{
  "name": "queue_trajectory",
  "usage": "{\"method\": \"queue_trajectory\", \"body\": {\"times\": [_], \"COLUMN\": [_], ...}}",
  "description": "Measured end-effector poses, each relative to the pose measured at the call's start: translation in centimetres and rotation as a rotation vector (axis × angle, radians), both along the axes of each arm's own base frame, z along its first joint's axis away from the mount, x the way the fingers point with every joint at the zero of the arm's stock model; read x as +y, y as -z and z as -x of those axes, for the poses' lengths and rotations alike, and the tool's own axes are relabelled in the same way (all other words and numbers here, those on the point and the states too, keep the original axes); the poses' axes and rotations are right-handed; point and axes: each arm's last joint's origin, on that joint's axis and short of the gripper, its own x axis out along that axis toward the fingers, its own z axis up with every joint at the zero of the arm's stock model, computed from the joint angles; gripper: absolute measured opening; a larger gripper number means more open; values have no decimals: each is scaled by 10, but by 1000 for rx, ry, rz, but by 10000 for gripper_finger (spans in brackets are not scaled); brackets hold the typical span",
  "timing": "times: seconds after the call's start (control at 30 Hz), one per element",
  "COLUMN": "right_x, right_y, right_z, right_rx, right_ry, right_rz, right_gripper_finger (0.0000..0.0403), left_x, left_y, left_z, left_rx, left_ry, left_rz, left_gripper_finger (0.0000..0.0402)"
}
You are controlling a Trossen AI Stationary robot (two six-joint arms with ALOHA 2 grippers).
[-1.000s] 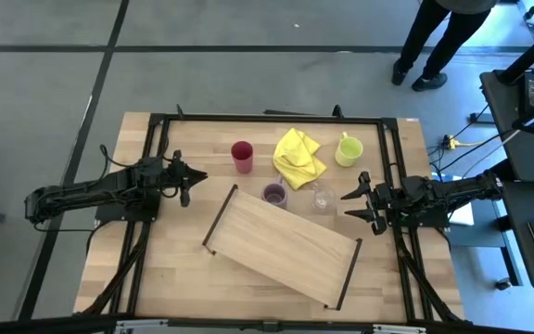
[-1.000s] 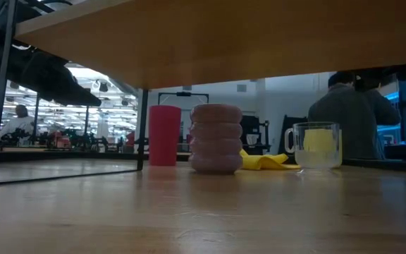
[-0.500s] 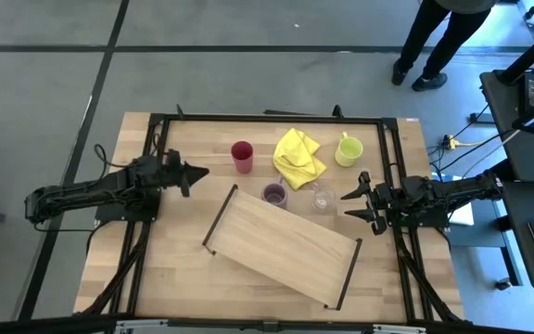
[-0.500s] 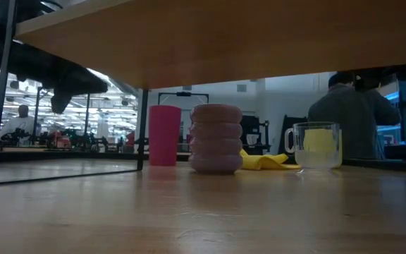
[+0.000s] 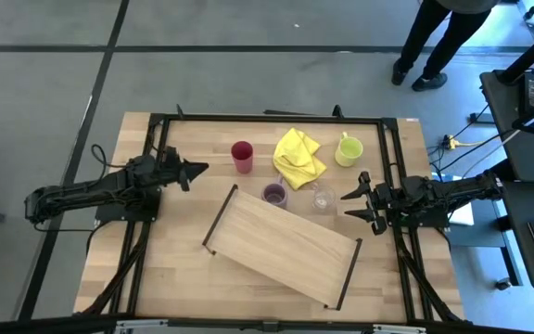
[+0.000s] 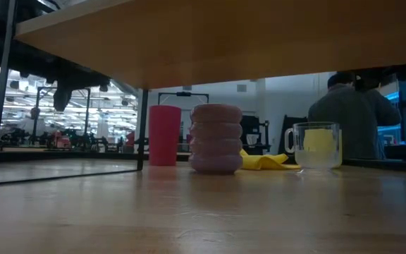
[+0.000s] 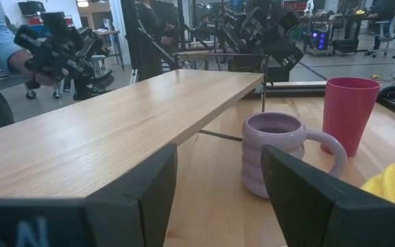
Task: Stack small to large cups/mugs on shelf
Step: Put the pink cup on the shelf
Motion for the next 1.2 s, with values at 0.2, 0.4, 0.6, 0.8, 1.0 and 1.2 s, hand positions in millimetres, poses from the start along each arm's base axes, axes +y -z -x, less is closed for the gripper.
{"method": "queue_trajectory", "body": {"times": [0.2, 0.4, 0.6, 0.8, 1.0, 1.2], "right_x": [0, 0, 0, 0, 0, 0], "right_y": [0, 0, 0, 0, 0, 0], "right_z": [0, 0, 0, 0, 0, 0], "right_rx": [0, 0, 0, 0, 0, 0], "right_ry": [0, 0, 0, 0, 0, -1], "right_rz": [0, 0, 0, 0, 0, 0], "right_gripper_finger": [212, 212, 212, 212, 212, 212], "left_x": [2, -3, 2, 32, 88, 123], "left_y": [-25, -68, -148, -169, -169, -157], "left_z": [1, 4, -11, -64, -108, -134], "left_rx": [-251, -332, 44, 568, 812, 1018], "left_ry": [-69, 70, 80, 186, 195, 251], "left_rz": [-85, -112, -388, -470, -325, -273], "left_gripper_finger": [39, 39, 39, 39, 39, 43]}}
